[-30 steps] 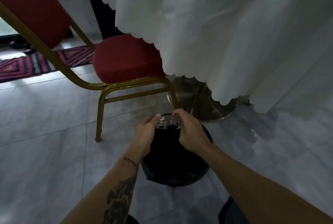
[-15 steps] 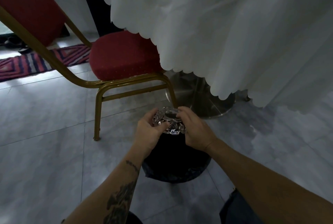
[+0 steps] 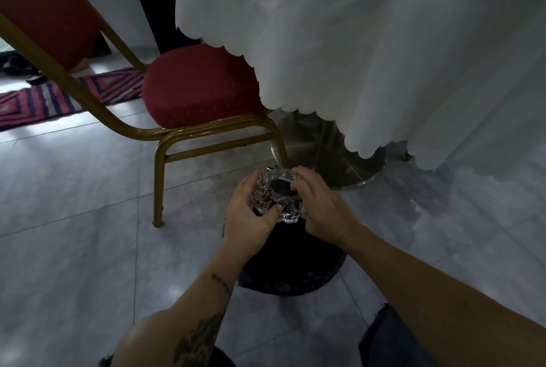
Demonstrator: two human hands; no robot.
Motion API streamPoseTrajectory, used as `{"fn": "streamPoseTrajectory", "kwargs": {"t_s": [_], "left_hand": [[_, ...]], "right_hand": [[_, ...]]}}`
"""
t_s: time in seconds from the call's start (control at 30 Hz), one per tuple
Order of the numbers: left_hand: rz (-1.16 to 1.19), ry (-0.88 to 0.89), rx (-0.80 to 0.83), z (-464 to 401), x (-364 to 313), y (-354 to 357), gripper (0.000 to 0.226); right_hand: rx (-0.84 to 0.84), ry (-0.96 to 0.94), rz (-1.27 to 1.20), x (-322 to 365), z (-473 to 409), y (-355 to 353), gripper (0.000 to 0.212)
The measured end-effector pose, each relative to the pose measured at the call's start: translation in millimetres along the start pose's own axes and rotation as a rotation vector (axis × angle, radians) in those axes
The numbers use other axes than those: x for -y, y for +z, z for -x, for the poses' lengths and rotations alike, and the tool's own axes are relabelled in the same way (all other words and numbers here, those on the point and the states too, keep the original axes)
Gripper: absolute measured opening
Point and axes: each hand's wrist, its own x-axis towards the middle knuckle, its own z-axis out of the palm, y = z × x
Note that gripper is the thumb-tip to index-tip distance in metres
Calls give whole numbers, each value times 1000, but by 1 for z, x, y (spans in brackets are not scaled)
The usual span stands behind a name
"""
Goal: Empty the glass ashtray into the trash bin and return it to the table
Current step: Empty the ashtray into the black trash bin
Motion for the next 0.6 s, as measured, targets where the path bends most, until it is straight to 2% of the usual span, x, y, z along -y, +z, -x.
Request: {"fn": "streamPoseTrajectory", "kwargs": {"t_s": [0.2,0.4,0.6], "left_hand": [[41,-38,24,-1,2,1,80],[119,-100,57,-8,6,4,74],[96,-52,44,-6,4,7,82]], "right_hand": [[8,-17,15,-2,1,-1,57],[63,9,31,-4,0,0,69],[4,-12,36,-3,2,-6,67]]}}
